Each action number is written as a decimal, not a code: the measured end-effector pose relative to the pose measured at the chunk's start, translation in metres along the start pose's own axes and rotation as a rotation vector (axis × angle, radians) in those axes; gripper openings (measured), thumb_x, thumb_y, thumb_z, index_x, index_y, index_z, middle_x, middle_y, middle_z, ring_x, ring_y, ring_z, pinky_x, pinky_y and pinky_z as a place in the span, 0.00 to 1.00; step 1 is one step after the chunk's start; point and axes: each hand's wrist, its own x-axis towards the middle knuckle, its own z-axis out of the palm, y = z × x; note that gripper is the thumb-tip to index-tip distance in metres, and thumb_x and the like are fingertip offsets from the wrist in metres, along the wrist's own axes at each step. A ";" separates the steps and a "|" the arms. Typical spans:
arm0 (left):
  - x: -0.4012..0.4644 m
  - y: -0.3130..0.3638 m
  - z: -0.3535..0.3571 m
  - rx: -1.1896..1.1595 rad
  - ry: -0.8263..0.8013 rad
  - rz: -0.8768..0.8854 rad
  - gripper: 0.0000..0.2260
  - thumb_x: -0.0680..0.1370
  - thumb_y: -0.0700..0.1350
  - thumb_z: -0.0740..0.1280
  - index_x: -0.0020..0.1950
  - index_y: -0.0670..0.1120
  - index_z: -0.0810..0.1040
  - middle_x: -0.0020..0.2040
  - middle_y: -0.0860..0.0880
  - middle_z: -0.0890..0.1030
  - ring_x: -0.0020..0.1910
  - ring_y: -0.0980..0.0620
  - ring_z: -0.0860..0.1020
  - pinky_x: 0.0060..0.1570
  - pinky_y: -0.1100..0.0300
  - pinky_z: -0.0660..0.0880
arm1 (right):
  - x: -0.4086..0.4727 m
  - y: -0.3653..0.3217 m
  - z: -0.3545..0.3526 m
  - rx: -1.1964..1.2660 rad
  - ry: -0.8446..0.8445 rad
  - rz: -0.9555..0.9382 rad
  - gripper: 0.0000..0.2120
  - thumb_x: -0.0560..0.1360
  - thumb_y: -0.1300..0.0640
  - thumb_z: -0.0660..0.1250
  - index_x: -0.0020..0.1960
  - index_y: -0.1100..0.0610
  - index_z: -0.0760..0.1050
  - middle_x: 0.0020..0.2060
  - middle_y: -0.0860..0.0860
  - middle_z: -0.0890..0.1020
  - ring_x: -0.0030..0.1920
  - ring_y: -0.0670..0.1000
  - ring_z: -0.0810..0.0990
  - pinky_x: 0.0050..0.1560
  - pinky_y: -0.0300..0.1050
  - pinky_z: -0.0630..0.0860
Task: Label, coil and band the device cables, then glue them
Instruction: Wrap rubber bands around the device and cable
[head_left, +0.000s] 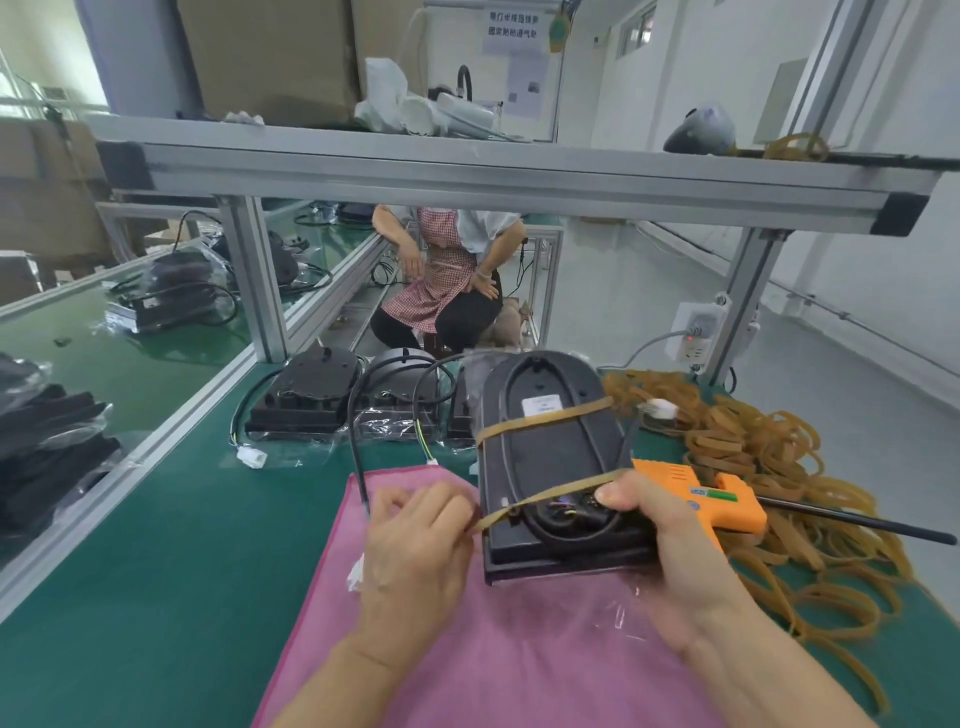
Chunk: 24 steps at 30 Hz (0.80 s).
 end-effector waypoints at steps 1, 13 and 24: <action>-0.001 -0.002 0.002 -0.001 0.007 0.005 0.06 0.70 0.39 0.60 0.38 0.44 0.76 0.37 0.53 0.77 0.35 0.55 0.64 0.41 0.56 0.62 | 0.000 0.002 -0.001 -0.011 0.000 0.002 0.10 0.46 0.50 0.71 0.26 0.52 0.76 0.29 0.52 0.79 0.28 0.48 0.77 0.29 0.39 0.74; 0.024 -0.015 -0.013 -0.117 -0.062 -0.292 0.06 0.66 0.40 0.66 0.36 0.51 0.73 0.34 0.59 0.74 0.35 0.58 0.70 0.41 0.61 0.66 | 0.014 0.016 -0.014 -0.083 0.028 0.145 0.17 0.46 0.50 0.74 0.34 0.54 0.79 0.38 0.60 0.80 0.36 0.56 0.79 0.41 0.48 0.72; 0.007 -0.014 -0.028 -0.783 -0.252 -0.493 0.17 0.66 0.27 0.69 0.36 0.51 0.80 0.36 0.52 0.79 0.36 0.56 0.75 0.40 0.67 0.71 | 0.014 0.032 -0.008 0.007 -0.083 0.071 0.20 0.50 0.50 0.74 0.41 0.56 0.81 0.38 0.60 0.82 0.38 0.58 0.82 0.36 0.46 0.79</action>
